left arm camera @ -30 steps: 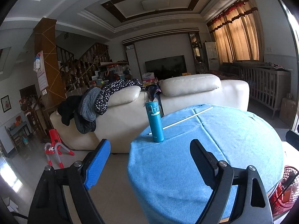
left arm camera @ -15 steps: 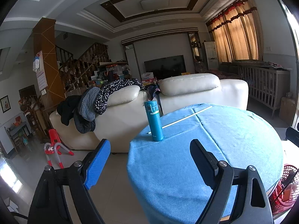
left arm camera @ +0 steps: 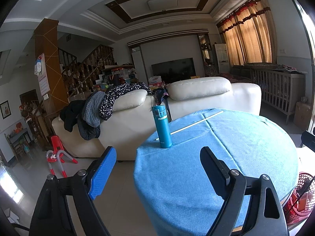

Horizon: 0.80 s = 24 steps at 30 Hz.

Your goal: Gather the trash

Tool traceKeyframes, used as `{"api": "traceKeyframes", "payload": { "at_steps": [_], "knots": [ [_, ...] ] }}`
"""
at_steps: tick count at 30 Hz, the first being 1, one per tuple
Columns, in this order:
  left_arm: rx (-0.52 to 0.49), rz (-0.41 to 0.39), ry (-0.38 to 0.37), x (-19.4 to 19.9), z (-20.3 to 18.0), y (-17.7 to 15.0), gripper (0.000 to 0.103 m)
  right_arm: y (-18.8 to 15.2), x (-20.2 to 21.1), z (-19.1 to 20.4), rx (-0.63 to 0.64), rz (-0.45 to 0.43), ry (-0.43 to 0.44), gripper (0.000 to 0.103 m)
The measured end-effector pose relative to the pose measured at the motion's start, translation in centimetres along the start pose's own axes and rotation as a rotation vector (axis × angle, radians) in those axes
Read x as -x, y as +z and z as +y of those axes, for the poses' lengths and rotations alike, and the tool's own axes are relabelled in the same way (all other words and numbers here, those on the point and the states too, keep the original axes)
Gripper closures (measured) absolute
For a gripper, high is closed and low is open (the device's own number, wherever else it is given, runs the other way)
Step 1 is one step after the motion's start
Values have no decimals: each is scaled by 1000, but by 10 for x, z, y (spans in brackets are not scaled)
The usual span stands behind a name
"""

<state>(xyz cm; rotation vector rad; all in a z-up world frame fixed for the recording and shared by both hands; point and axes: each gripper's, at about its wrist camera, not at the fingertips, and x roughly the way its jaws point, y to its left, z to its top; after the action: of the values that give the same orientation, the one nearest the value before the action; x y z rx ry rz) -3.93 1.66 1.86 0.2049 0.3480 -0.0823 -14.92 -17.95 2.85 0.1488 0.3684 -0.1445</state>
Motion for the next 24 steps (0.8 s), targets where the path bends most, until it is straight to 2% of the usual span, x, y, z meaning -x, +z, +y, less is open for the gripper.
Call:
{"api": "traceKeyframes", "payload": {
  "at_steps": [24],
  "knots": [
    [3,1,-3,0,0,-4,16,0,3,1,3,-1,0,30]
  ]
}}
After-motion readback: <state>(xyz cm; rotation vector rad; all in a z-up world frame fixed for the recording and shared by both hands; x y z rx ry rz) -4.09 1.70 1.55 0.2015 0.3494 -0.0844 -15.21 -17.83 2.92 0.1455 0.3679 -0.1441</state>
